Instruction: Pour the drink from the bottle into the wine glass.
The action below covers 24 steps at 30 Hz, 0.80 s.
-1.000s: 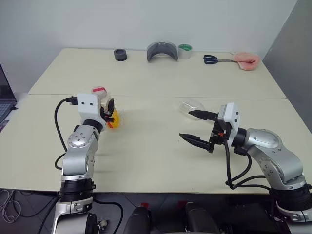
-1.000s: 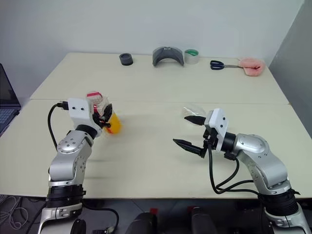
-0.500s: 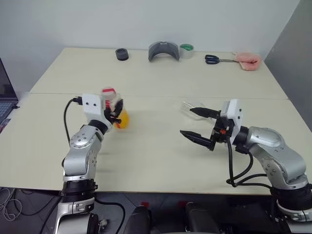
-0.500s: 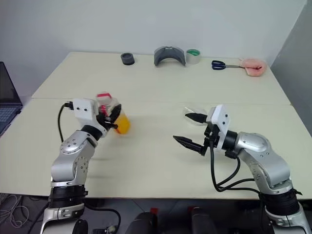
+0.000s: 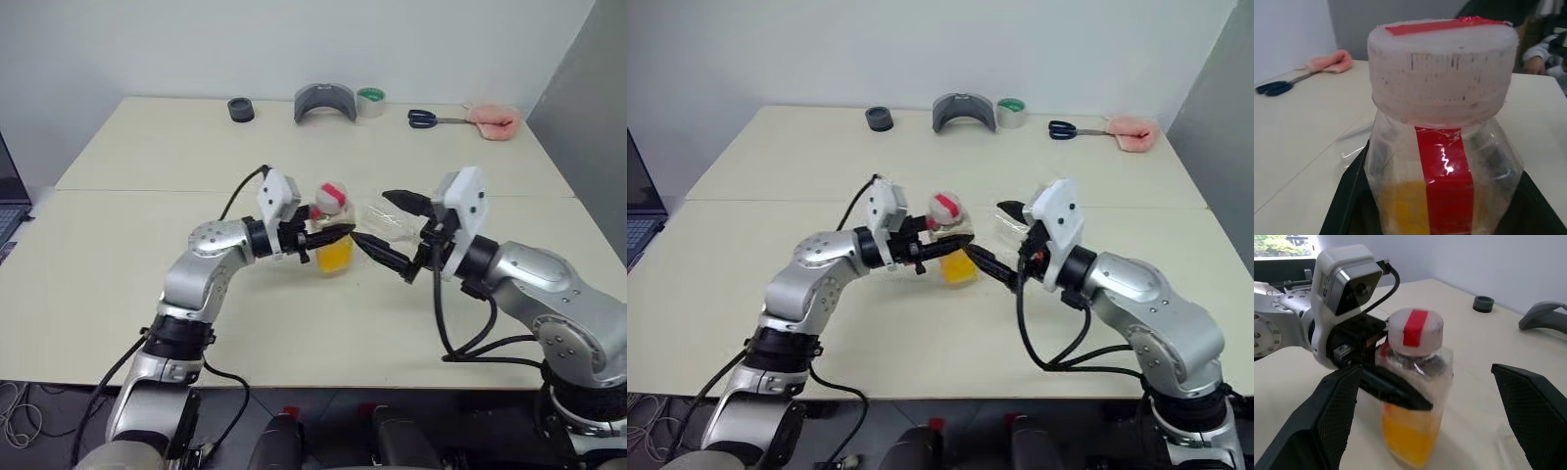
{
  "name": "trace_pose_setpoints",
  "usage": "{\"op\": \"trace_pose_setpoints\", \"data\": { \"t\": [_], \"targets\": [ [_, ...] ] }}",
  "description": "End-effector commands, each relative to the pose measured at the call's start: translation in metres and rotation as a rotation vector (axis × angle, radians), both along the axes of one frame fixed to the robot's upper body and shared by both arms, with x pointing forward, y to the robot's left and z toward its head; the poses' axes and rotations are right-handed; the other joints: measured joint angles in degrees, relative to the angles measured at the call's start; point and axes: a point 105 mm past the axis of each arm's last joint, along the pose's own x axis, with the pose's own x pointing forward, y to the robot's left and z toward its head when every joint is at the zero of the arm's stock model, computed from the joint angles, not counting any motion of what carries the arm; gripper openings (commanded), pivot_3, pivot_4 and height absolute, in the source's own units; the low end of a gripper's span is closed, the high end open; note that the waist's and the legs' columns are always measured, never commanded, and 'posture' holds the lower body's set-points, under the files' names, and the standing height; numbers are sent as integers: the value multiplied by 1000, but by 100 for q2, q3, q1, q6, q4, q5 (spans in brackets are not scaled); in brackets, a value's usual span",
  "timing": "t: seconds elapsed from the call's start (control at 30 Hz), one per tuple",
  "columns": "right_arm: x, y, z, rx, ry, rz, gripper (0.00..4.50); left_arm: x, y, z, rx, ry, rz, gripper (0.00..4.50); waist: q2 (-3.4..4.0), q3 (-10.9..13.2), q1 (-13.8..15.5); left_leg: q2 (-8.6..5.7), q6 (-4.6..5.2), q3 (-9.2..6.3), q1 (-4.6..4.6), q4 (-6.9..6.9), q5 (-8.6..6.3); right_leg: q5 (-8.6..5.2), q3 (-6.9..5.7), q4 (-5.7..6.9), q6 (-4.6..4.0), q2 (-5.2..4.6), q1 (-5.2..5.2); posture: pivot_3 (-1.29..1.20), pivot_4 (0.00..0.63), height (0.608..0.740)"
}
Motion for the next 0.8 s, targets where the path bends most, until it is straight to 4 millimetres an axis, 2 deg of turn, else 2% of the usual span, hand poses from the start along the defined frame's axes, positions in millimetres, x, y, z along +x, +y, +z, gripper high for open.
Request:
{"op": "trace_pose_setpoints", "data": {
  "t": [0.03,0.37,0.63,0.73,0.8],
  "targets": [
    [3,4,14,14,-61,-40,4500,-4,-12,10,-2,-69,-96,1824,0,0,1,0,0,0,-1,1,0,0,0,0,0,0,0,0,150,740],
    [8,19,7,10,-29,-32,4500,0,-18,-1,-2,-76,-148,1824,0,0,2,-1,1,-2,-2,1,0,0,-1,0,0,0,-1,0,150,740],
    [11,23,1,-8,-29,-24,4500,-2,-19,1,2,-84,-151,1824,0,0,1,-1,2,-3,-3,1,0,0,-1,1,0,0,-2,0,150,740],
    [13,25,1,1,-33,-23,3875,-3,-19,3,5,-87,-152,1824,1,0,0,0,2,-3,-2,0,0,0,-1,1,0,0,-2,0,150,740],
    [13,26,0,3,-32,-16,3275,-3,-19,4,6,-89,-152,1824,0,0,1,0,1,-3,-2,0,0,0,-1,1,0,0,-2,0,150,740]
  ]
}}
